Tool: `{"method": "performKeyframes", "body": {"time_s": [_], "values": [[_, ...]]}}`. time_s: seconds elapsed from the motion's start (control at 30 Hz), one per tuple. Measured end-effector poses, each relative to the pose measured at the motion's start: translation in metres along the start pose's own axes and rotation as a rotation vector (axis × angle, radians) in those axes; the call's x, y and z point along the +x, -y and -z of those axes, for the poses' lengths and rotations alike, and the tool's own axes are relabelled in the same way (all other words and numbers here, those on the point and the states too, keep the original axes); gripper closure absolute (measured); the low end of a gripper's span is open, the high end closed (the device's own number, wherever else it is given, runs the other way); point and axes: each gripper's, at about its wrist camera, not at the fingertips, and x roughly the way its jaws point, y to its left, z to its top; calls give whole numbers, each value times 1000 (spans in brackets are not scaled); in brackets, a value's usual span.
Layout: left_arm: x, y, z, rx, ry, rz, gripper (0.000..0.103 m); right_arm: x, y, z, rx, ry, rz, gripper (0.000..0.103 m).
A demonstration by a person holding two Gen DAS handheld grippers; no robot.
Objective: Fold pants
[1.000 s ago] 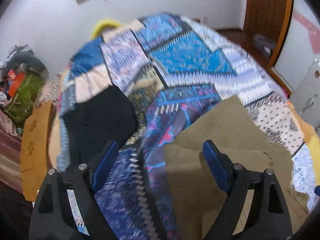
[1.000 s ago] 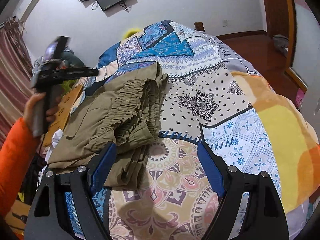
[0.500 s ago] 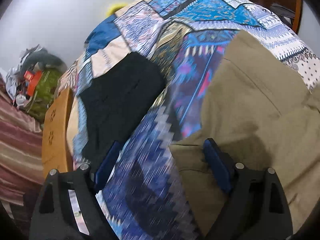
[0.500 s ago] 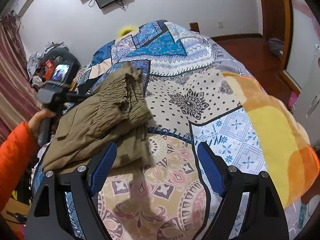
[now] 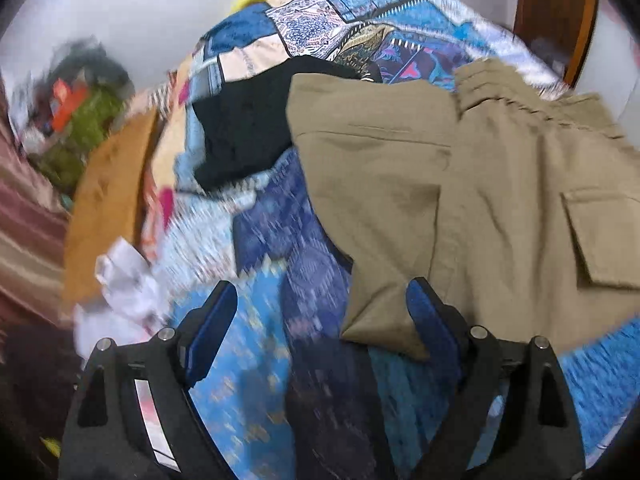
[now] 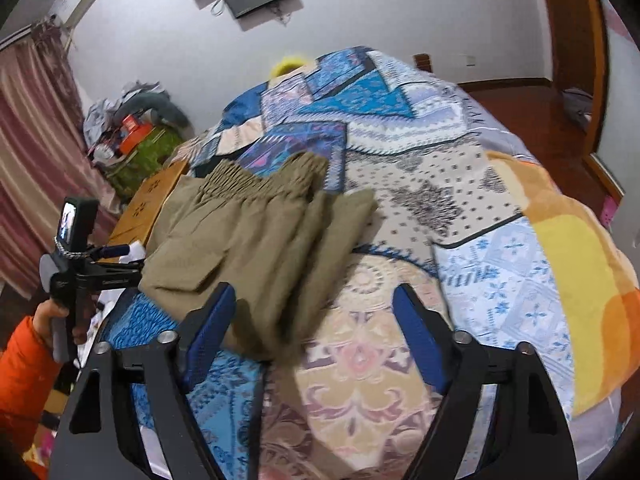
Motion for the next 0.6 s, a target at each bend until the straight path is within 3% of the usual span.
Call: {"method": "performKeyframes", "body": {"time_s": [0.07, 0.2, 0.33, 0.43, 0.6], "values": [[-8, -1, 13, -46, 13, 56, 15, 6, -7, 0, -21, -24, -6, 50], [-17, 3, 22, -93, 30, 101, 18, 10, -17, 0, -27, -16, 42, 52], [-19, 2, 20, -87, 49, 95, 20, 20, -11, -3, -31, -27, 68, 53], [-16, -7, 22, -121, 52, 115, 20, 27, -3, -4, -28, -37, 102, 59], [-16, -25, 40, -181, 79, 36, 24, 27, -6, 2, -41, -32, 97, 68]]}}
